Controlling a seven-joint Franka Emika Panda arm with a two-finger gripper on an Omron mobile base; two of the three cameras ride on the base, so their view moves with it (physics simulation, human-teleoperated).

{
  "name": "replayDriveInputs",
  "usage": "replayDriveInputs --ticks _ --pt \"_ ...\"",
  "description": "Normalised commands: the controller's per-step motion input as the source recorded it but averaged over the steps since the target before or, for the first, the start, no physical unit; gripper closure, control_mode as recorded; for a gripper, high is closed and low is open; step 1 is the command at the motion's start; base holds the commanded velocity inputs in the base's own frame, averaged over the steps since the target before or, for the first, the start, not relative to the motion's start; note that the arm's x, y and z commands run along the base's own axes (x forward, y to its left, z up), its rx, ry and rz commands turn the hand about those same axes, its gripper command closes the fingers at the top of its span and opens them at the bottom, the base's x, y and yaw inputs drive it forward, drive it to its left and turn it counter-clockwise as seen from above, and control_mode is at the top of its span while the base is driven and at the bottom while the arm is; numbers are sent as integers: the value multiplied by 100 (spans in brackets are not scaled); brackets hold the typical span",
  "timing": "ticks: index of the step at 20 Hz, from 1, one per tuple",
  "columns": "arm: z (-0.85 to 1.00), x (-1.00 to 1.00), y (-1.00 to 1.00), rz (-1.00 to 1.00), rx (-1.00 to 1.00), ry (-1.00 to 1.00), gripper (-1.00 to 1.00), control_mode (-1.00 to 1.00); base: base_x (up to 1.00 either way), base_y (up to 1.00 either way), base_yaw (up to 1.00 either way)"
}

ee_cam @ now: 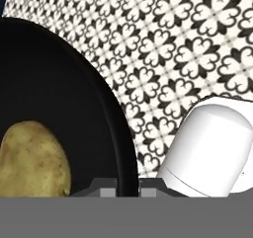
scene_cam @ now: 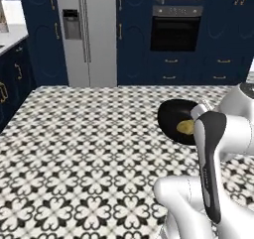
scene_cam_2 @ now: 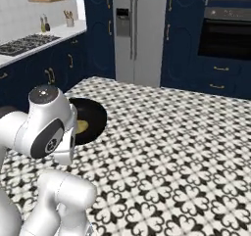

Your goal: Pick the potato from the sink and place it in the bowl. Then pick the bowl and place it in the microwave. Then close the microwave door and press the start button.

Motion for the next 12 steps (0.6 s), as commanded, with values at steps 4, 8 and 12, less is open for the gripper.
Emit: replayDriveInputs --ticks 4,8,12 --pt "0 0 0 0 0 0 100 100 86 -59 -39" --pt "0 0 0 0 0 0 100 100 92 -50 -21" --pt "0 0 0 0 0 0 100 100 100 -35 -2"
